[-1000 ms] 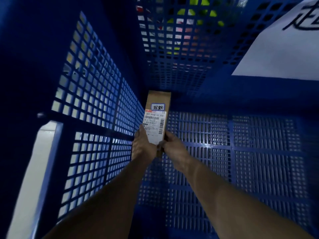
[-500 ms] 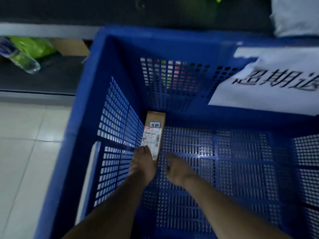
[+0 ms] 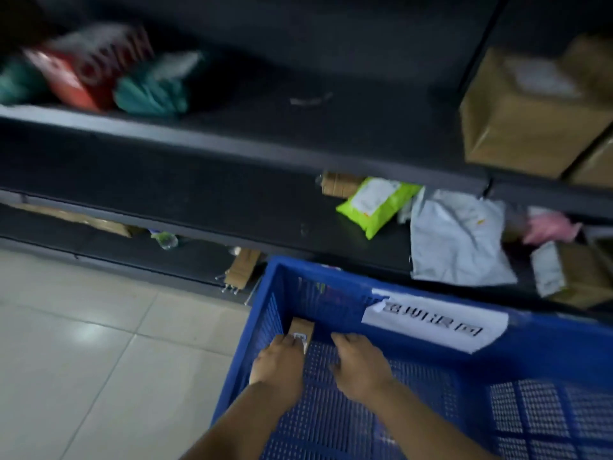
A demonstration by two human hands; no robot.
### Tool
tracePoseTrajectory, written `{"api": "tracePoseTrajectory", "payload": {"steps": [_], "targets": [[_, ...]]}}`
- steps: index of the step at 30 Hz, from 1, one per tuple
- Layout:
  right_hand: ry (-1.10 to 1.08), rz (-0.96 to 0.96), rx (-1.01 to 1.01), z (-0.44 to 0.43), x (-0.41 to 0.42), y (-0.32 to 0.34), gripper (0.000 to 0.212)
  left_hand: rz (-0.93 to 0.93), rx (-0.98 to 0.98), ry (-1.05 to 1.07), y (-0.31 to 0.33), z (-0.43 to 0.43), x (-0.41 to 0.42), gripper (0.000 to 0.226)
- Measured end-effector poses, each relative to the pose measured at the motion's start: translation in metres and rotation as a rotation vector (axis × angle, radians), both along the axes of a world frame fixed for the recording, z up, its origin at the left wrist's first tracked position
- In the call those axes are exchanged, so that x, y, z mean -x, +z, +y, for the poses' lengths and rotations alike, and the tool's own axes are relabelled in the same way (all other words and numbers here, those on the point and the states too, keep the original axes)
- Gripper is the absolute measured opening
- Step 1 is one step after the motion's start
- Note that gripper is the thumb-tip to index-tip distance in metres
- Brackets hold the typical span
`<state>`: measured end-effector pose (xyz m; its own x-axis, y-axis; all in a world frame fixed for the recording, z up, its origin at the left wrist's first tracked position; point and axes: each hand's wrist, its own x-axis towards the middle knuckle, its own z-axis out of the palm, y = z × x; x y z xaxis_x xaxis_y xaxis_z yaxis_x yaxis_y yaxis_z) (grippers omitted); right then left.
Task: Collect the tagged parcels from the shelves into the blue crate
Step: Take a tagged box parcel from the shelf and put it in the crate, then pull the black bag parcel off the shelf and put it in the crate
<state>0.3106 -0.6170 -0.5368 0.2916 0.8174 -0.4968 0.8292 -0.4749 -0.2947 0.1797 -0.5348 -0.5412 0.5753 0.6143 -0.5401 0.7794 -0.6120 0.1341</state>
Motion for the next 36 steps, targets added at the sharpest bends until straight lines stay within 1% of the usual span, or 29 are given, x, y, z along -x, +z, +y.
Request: {"api": "tracePoseTrajectory", "payload": {"steps": [2, 6, 8, 11, 14, 16, 21, 25, 29, 36], "targets": [[0.056, -0.053, -0.034, 0.004, 0.002, 0.045, 0.047, -0.009, -0.056, 0.015, 0.047, 0.004, 0.007, 0.054], [0.157, -0.144, -0.117, 0.020, 0.012, 0.130, 0.054, -0.057, -0.167, 0.070, 0.141, 0.016, 0.030, 0.043], [0.209, -0.192, -0.168, 0.030, 0.024, 0.171, 0.053, -0.082, -0.205, 0.106, 0.181, 0.022, 0.049, 0.038], [0.258, -0.219, -0.241, 0.047, 0.049, 0.228, 0.050, -0.135, -0.268, 0.150, 0.233, 0.033, 0.082, 0.035], [0.301, -0.237, -0.306, 0.066, 0.079, 0.275, 0.047, -0.141, -0.347, 0.190, 0.281, 0.045, 0.117, 0.030], [0.319, -0.237, -0.344, 0.084, 0.101, 0.302, 0.047, -0.151, -0.390, 0.220, 0.309, 0.055, 0.142, 0.032], [0.364, -0.238, -0.413, 0.129, 0.168, 0.362, 0.059, -0.188, -0.452, 0.273, 0.371, 0.092, 0.212, 0.028], [0.366, -0.278, -0.473, 0.167, 0.225, 0.401, 0.056, -0.188, -0.497, 0.272, 0.413, 0.129, 0.276, 0.039], [0.350, -0.290, -0.505, 0.203, 0.285, 0.435, 0.053, -0.195, -0.567, 0.265, 0.447, 0.169, 0.336, 0.045], [0.347, -0.320, -0.523, 0.266, 0.362, 0.479, 0.054, -0.215, -0.625, 0.306, 0.485, 0.234, 0.413, 0.035]]}}
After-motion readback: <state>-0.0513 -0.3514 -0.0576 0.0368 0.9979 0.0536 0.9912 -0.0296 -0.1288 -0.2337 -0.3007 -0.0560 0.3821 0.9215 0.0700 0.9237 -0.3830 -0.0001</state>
